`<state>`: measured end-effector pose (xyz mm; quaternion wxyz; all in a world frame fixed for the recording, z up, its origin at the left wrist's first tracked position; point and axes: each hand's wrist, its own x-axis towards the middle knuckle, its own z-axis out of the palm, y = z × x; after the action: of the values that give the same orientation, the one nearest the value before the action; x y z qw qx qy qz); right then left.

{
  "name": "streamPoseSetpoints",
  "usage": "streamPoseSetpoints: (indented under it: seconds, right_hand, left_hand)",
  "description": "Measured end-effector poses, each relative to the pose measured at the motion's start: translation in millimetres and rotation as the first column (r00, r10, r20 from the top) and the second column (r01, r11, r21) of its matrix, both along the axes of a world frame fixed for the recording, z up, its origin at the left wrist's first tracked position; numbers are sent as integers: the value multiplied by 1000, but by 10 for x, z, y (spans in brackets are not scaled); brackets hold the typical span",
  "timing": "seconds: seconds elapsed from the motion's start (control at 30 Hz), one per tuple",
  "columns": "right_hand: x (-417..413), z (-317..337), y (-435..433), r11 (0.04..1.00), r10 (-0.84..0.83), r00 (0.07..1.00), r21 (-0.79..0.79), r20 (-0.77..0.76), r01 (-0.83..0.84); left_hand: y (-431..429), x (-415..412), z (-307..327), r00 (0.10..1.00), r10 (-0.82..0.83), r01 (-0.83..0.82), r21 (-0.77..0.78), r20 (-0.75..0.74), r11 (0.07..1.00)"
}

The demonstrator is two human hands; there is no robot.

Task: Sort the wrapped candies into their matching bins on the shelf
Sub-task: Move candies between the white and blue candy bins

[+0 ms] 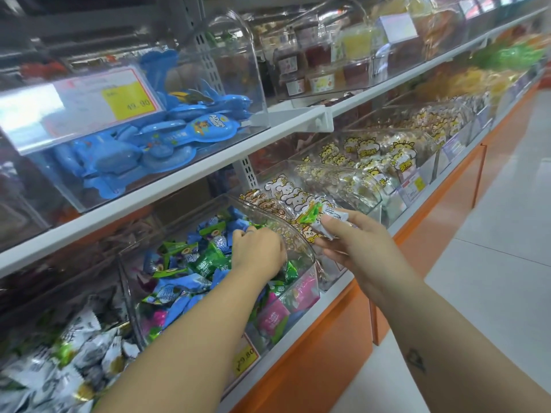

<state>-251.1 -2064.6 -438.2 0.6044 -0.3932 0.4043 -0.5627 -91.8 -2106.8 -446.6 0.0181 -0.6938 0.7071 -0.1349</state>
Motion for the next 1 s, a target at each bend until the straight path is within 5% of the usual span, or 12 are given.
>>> streamPoseSetpoints:
  seconds: [0.13,0.27,0.47,0.53,0.83,0.9,1.0]
  right_hand:
    - [-15,-7,5,1000,20,999,-3,-41,-20]
    - [80,60,102,996,24,978,-82,-207,-42]
    - [413,135,429,936,234,932,-194,-276,-293]
    - [533,124,528,914,253,909,-228,-331,-337]
    - [1042,215,781,848,400,861,-231,-314,-478]
    - [1135,203,793,847,383,857,-239,-344,-474]
    - [1259,148,792,857,350,845,-226,-405,-463]
  left_hand:
    - [185,107,295,886,-88,30,-132,-455,991]
    - [481,307,524,686,-166,27,-204,-708,979]
    - [1053,405,505,154,-11,17,-8,-988,1000]
    - [1249,443,483,46,15,76,18,-999,997]
    - [1876,1085,573,97,-134,-165,-149,-986,975]
    - [2077,1257,613,176,-214,-267,-256,-961,929]
    - [2308,1555,580,431,-174,-406,-363,-885,839]
